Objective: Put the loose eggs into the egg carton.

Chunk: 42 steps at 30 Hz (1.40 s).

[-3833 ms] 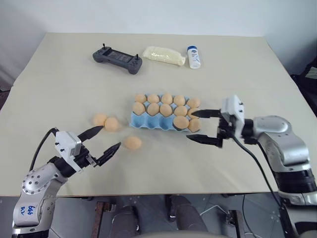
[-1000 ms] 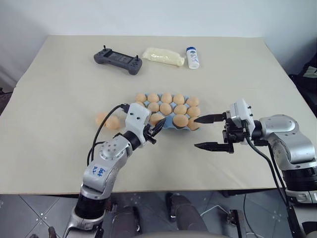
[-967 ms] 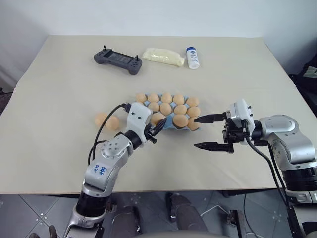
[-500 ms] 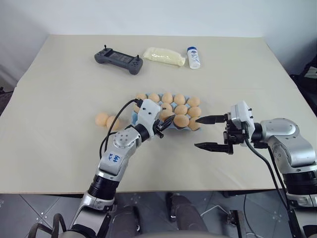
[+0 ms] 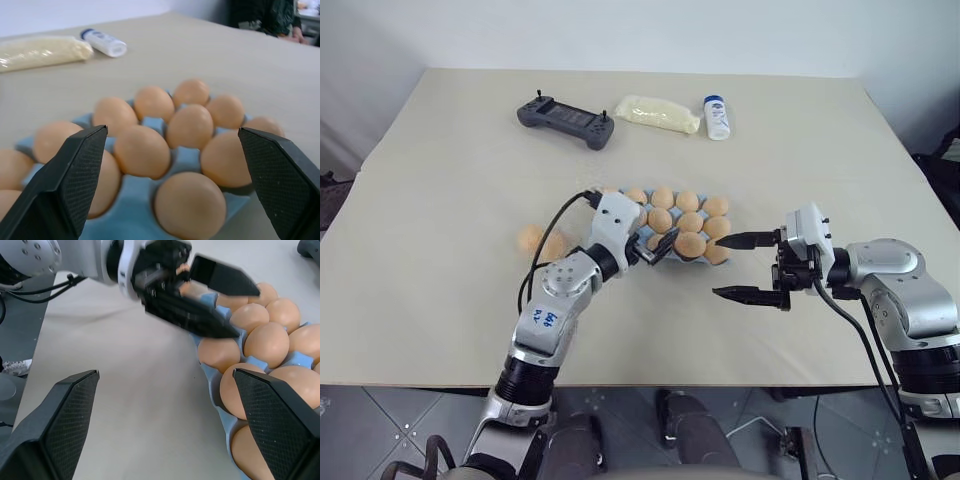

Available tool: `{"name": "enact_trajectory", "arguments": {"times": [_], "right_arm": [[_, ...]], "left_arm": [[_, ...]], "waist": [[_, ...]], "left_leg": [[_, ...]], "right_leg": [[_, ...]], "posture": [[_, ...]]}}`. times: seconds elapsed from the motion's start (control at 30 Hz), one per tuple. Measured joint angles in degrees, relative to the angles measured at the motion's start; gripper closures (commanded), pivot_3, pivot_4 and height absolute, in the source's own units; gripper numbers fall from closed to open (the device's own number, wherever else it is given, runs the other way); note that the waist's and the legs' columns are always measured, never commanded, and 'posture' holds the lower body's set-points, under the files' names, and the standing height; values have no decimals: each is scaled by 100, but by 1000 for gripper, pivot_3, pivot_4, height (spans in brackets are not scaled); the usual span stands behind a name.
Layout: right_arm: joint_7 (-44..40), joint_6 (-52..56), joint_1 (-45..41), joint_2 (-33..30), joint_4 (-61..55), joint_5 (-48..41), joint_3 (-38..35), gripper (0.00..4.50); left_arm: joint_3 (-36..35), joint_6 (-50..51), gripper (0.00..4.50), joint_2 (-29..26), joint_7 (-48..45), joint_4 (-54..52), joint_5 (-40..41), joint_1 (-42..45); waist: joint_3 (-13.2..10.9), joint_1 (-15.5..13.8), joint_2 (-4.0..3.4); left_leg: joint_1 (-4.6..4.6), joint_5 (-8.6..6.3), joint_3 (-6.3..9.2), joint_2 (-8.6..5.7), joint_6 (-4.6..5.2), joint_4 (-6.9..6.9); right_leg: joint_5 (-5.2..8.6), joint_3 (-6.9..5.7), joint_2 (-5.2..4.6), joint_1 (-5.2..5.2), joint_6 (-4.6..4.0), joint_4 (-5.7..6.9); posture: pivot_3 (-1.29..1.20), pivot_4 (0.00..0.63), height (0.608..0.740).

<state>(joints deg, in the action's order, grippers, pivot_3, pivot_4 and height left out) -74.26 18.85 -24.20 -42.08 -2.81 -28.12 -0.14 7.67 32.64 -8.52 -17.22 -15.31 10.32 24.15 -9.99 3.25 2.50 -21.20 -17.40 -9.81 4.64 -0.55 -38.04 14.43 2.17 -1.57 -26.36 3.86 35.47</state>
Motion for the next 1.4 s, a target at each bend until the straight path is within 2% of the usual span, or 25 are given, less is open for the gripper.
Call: {"name": "enact_trajectory", "arguments": {"times": [0.2, 0.27, 0.37, 0.47, 0.6, 0.7, 0.97, 1.2, 1.4], "right_arm": [[2, -9, -1, 5, 6, 0, 1, 0], [0, -20, -2, 11, 12, 1, 1, 0], [-11, -52, -17, 36, 44, 1, 5, 0], [-55, -125, -37, 91, 101, -1, 9, 0], [-114, -155, -132, 120, 170, -2, 19, 0], [-140, -189, -156, 135, 238, 0, 21, 0], [-226, -279, -249, 192, 434, 53, 64, 0], [-256, -339, -281, 218, 487, 107, 140, 0], [-256, -342, -276, 218, 490, 115, 152, 0]], "left_arm": [[-694, 879, 55, -649, -263, -1207, 652, -899], [-1072, 1058, 55, -937, -412, -1528, 895, -1260], [-1573, 1109, 55, -1380, -604, -1623, 1077, -1691], [-2134, 1086, 55, -1712, -729, -1622, 1196, -2120], [-2737, 1025, 55, -1878, -840, -1756, 1329, -2800], [-2905, 942, 55, -1908, -864, -1803, 1368, -3010], [-2861, 776, 55, -1865, -605, -1750, 1386, -2597], [-2222, 776, 55, -1637, -258, -1259, 1298, -1683], [-1813, 779, 55, -1622, -135, -608, 1053, -1298]], "waist": [[-1, 6, -1], [-1, 1, -1], [-1, 5, -1], [-1, 3, -1], [-1, 7, -1], [-1, -9, -1], [-1, -5, -1], [-1, -5, -1], [-1, -1, -1]], "left_leg": [[3, -1, 2, 7, -4, 2], [4, -1, 1, 7, -4, 1], [6, -1, -3, 6, -3, -2], [5, -1, -3, 5, -3, -2], [3, -4, -5, 6, -6, 0], [2, -5, -2, 6, -6, 2], [2, -6, -4, 6, -5, 2], [2, -6, -7, 6, -6, 2], [4, -7, -7, 11, -10, 3]], "right_leg": [[-9, -7, 4, -5, 16, 8], [17, -8, 1, -4, -31, 7], [40, -6, -3, -3, -70, 6], [42, -7, -8, -3, -74, 3], [43, -9, -13, -3, -75, -3], [44, -13, -15, -3, -77, -5], [43, -11, -17, -1, -77, -7], [33, -10, -9, -2, -58, -4], [25, -12, -2, -6, -44, 1]], "posture": [[0, 150, 740], [0, 150, 740], [0, 150, 740], [0, 150, 740], [0, 150, 740], [0, 150, 740], [0, 150, 740], [0, 150, 740], [0, 150, 740]]}}
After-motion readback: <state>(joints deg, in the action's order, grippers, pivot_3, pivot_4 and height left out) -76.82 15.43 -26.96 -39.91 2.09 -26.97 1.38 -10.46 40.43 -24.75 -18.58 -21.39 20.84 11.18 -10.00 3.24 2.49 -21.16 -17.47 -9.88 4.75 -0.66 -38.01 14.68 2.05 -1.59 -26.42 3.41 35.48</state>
